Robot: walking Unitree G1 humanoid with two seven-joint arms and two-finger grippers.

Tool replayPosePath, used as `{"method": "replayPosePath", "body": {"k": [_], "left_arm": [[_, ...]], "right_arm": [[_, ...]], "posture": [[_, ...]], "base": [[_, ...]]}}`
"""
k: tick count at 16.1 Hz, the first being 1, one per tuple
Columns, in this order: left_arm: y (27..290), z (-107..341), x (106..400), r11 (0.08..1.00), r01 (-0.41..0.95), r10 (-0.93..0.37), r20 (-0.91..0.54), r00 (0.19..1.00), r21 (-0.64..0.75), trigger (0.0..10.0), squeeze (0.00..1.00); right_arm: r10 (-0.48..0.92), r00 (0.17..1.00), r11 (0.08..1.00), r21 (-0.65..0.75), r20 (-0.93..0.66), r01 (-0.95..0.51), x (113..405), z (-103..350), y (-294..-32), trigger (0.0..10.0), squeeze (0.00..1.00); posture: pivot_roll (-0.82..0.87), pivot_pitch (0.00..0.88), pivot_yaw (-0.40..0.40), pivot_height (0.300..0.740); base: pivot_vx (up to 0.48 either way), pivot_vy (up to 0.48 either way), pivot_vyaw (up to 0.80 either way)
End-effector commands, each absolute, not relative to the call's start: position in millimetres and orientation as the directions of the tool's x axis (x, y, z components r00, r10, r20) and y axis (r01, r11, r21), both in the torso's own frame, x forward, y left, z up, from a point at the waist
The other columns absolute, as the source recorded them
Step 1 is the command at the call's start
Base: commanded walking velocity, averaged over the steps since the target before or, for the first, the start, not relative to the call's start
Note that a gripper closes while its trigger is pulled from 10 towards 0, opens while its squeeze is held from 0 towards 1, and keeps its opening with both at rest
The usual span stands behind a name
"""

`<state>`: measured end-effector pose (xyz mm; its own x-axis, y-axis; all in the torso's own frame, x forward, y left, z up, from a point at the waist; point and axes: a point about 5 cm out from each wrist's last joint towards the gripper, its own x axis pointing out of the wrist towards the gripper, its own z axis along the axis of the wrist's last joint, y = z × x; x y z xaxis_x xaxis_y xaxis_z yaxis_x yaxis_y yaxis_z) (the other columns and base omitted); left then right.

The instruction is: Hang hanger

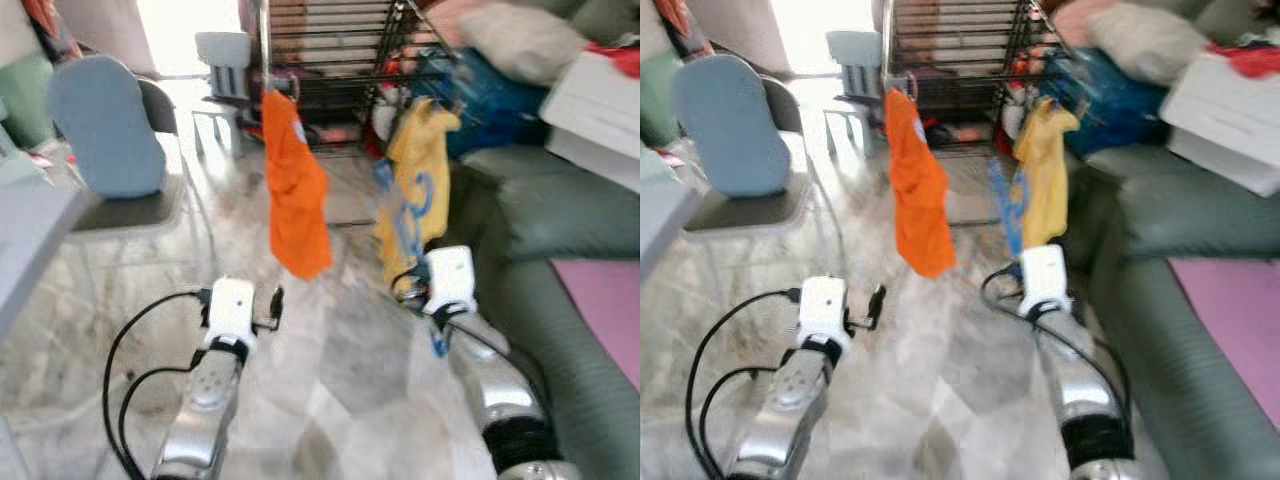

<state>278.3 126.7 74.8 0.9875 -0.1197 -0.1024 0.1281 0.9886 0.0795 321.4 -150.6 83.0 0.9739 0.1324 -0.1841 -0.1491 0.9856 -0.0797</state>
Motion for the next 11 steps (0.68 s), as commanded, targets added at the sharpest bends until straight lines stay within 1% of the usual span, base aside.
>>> {"method": "replayPosePath", "body": {"k": [1,2,6,11], "left_arm": [[133.4,76.8,280.1,0.989,0.110,-0.101,-0.091,0.991,0.094,10.0,0.00],[134.4,77.3,281.9,0.990,0.109,-0.102,-0.091,0.991,0.084,10.0,0.00],[136.1,80.5,284.7,0.990,0.140,-0.138,-0.077,0.987,0.023,10.0,0.00],[131.5,80.5,282.9,0.984,0.180,-0.179,-0.069,0.981,0.006,10.0,0.00]], "right_arm": [[0.171,0.974,0.980,-0.074,-0.147,-0.183,326.3,92.4,-139.9,10.0,0.00],[0.175,0.974,0.979,-0.078,-0.143,-0.187,326.7,92.9,-139.9,10.0,0.00],[0.185,0.972,0.976,-0.085,-0.148,-0.198,325.6,91.1,-137.9,10.0,0.00],[0.207,0.967,0.972,-0.079,-0.146,-0.220,325.6,91.3,-132.1,10.0,0.00]], "posture": [[-0.07,0.000,-0.008,0.740],[-0.07,0.000,-0.008,0.740],[-0.08,0.000,-0.010,0.740],[-0.08,0.000,-0.006,0.740]], "base": [[0.000,0.000,0.00],[0.000,0.000,0.00],[0.000,0.000,0.80],[0.000,0.000,0.80]]}}
